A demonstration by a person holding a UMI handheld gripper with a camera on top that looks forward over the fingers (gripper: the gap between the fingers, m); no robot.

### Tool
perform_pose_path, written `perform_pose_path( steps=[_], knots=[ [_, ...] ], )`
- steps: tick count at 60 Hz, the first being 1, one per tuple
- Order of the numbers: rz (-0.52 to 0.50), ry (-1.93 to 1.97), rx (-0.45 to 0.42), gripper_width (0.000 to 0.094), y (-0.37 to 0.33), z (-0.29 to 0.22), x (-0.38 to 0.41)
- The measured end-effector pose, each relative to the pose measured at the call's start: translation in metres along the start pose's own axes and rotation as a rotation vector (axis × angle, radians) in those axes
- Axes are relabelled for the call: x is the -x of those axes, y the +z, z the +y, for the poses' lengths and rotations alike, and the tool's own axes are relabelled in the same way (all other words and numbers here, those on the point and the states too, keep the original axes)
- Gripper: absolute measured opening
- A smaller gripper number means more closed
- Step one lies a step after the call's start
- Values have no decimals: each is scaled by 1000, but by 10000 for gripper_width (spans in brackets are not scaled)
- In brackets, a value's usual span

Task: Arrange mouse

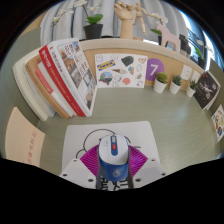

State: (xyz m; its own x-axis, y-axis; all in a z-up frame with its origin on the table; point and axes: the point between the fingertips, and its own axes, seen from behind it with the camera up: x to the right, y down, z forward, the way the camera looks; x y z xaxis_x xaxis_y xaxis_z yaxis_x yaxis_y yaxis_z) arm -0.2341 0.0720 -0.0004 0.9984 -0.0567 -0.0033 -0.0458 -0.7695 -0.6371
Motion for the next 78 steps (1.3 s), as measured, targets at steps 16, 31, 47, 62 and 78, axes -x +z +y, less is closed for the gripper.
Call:
perform_pose_path(
  steps=[16,31,47,62,78],
  knots=[
    [-32,-7,26,516,1,16,0],
    [-66,-23,-152,866,-131,-45,-13],
    [-69,11,-291,860,-300,-46,-61],
    [-57,18,-319,859,-381,8,-116],
    [-29,44,-330,851,-413,43,-163]
  ],
)
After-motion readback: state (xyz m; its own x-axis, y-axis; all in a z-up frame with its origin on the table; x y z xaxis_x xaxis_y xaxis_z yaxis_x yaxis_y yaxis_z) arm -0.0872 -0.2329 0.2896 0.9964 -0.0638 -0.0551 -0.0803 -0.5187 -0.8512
